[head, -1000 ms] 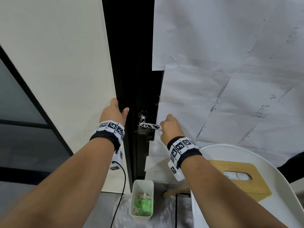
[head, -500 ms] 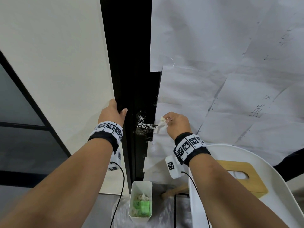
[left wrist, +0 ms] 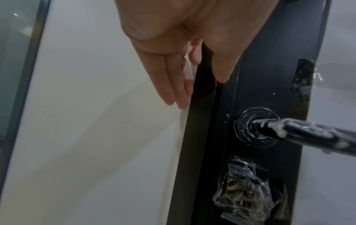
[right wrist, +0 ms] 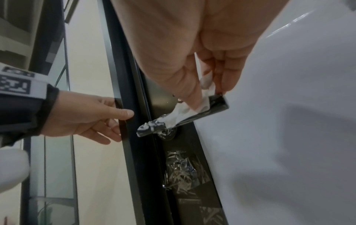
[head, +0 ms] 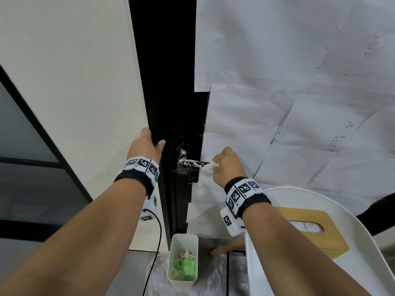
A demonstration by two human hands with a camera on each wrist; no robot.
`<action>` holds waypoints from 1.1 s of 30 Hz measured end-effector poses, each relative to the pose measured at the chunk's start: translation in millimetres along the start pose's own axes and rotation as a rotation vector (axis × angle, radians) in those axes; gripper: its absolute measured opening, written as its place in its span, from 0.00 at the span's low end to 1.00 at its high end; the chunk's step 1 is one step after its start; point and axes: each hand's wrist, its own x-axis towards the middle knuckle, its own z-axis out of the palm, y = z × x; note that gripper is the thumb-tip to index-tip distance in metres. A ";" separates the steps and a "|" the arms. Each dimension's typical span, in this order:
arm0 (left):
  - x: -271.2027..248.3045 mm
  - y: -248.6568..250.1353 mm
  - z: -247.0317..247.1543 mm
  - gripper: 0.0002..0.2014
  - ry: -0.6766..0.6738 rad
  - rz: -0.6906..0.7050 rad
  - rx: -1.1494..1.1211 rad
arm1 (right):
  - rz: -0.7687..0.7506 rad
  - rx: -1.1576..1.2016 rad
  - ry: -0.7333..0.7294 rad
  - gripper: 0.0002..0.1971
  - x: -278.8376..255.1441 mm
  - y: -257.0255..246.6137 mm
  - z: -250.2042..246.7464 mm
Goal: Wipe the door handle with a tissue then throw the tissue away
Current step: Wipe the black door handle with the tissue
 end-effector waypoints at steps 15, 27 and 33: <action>-0.6 1.2 -0.4 0.16 -0.005 -0.010 -0.008 | 0.222 0.096 0.056 0.11 -11.0 12.7 -16.9; -0.5 2.1 0.7 0.16 -0.010 -0.020 -0.005 | 0.446 0.319 0.072 0.07 -18.5 10.4 4.4; 0.1 1.0 0.0 0.16 -0.013 -0.001 0.003 | 0.283 0.252 0.031 0.04 -19.9 -9.7 8.6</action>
